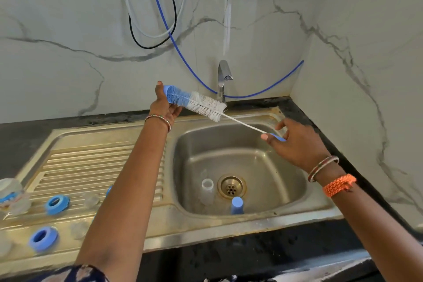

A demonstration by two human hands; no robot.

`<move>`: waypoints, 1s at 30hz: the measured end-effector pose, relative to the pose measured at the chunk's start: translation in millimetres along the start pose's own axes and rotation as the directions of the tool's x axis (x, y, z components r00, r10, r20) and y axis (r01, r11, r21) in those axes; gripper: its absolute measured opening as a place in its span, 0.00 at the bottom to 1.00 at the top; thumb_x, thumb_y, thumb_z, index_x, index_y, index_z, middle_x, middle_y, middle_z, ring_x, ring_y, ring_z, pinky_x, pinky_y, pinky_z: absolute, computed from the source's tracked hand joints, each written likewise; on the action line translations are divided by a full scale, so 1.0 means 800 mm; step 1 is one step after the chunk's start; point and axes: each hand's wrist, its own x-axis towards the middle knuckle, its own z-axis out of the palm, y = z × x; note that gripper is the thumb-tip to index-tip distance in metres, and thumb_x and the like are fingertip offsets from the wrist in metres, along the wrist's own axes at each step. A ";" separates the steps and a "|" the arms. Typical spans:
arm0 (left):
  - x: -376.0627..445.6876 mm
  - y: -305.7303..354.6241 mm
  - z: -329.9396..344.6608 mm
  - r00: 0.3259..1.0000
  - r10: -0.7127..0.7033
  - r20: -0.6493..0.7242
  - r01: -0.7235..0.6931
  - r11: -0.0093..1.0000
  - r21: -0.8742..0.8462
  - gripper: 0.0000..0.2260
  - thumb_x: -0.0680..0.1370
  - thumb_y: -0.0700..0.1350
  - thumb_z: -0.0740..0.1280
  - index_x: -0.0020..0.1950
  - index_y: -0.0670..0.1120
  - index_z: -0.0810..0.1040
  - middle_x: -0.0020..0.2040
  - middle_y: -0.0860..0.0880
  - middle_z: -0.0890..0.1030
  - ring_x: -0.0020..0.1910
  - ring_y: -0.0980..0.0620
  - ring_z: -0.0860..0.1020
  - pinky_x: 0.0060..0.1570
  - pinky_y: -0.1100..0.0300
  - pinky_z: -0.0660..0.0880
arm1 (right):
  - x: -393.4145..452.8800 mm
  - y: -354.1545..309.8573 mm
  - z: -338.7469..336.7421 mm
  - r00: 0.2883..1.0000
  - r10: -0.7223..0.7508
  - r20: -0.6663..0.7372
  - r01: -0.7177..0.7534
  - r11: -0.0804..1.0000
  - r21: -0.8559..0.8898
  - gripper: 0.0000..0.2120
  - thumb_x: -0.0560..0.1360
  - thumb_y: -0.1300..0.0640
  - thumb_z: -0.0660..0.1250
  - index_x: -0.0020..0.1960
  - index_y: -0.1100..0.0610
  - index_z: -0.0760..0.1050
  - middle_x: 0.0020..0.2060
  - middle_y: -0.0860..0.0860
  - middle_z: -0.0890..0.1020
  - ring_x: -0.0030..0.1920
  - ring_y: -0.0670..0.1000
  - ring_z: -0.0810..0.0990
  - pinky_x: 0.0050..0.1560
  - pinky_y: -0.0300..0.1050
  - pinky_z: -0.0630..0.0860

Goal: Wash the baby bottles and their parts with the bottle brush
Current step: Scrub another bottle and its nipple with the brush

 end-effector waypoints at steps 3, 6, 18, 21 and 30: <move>0.006 0.000 -0.009 0.997 -0.015 -0.071 0.020 0.998 0.067 0.29 0.75 0.67 0.59 0.61 0.45 0.75 0.57 0.45 0.81 0.51 0.49 0.81 0.46 0.56 0.77 | -0.004 -0.005 0.004 0.970 -0.081 -0.231 0.039 0.983 -0.181 0.14 0.74 0.43 0.66 0.48 0.54 0.74 0.38 0.54 0.79 0.40 0.60 0.78 0.40 0.49 0.74; 0.011 0.003 -0.019 0.990 -0.044 -0.135 0.060 0.991 0.122 0.30 0.74 0.67 0.59 0.65 0.46 0.72 0.59 0.48 0.79 0.52 0.49 0.80 0.42 0.57 0.75 | -0.002 -0.002 0.015 0.784 -0.441 -0.438 0.386 0.898 -0.212 0.05 0.72 0.64 0.70 0.48 0.62 0.80 0.37 0.57 0.79 0.36 0.60 0.77 0.36 0.50 0.73; 0.021 0.002 -0.017 0.978 -0.132 0.158 0.135 0.991 -0.006 0.23 0.79 0.60 0.57 0.60 0.42 0.73 0.56 0.44 0.77 0.50 0.48 0.77 0.55 0.54 0.73 | 0.028 0.012 0.005 0.848 0.052 0.527 -0.311 0.855 0.416 0.11 0.78 0.60 0.63 0.40 0.61 0.82 0.20 0.49 0.71 0.18 0.45 0.62 0.21 0.34 0.59; 0.023 0.002 -0.016 0.980 -0.116 0.162 0.119 0.993 -0.010 0.16 0.79 0.57 0.59 0.56 0.46 0.74 0.59 0.49 0.77 0.55 0.47 0.76 0.61 0.49 0.69 | 0.029 0.022 0.017 0.990 -0.117 0.083 0.101 0.980 0.174 0.05 0.75 0.58 0.69 0.44 0.55 0.84 0.27 0.49 0.77 0.27 0.46 0.71 0.29 0.39 0.67; 0.015 0.001 -0.004 0.969 -0.014 0.246 0.093 0.945 -0.312 0.10 0.78 0.50 0.63 0.52 0.44 0.74 0.52 0.46 0.82 0.58 0.47 0.77 0.59 0.48 0.71 | 0.028 0.005 0.002 0.836 -0.020 0.549 -0.250 0.875 0.414 0.13 0.79 0.57 0.61 0.39 0.59 0.79 0.21 0.49 0.69 0.21 0.46 0.62 0.23 0.37 0.60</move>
